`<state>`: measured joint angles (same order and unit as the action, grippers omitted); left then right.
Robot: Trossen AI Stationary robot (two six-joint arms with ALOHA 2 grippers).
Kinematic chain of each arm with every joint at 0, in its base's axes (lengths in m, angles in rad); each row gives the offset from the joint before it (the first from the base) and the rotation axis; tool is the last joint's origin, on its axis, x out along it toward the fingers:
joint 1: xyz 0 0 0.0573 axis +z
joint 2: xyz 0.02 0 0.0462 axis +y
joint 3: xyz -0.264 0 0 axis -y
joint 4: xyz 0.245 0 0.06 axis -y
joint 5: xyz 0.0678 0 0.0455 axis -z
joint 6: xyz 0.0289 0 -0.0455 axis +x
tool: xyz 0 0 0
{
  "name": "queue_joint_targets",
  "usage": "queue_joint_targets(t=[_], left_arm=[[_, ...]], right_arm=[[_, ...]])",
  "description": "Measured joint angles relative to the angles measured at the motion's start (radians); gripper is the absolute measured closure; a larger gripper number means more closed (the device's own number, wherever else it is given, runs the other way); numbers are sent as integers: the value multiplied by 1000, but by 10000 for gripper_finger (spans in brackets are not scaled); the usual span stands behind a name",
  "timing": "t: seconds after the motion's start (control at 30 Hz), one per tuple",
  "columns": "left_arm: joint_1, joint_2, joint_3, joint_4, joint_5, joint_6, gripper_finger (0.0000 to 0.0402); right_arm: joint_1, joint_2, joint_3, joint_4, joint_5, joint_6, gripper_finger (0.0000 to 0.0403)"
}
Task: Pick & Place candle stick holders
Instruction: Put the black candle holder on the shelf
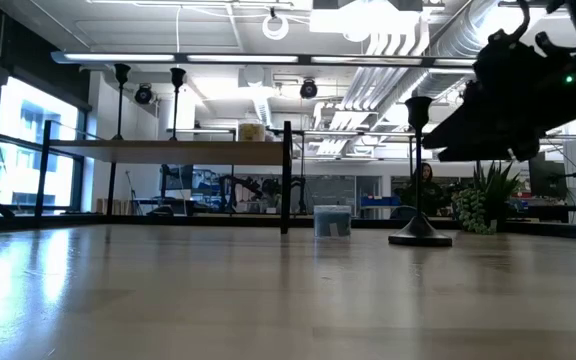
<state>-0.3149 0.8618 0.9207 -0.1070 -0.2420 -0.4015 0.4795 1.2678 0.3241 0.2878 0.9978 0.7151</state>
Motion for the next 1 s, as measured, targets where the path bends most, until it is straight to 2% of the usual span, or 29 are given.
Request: queue_joint_targets(t=[0.27,0.5,0.8,1.0], left_arm=[[0,0,0,0,-25,0,23],[0,0,0,0,-25,0,23],[0,0,0,0,-24,0,23],[0,0,0,-1,-10,0,23]], right_arm=[[-51,90,0,62,-43,-17,91],[-117,172,0,200,-123,-76,98],[-164,205,0,302,-182,-157,145],[-173,205,0,302,-223,-156,199]])
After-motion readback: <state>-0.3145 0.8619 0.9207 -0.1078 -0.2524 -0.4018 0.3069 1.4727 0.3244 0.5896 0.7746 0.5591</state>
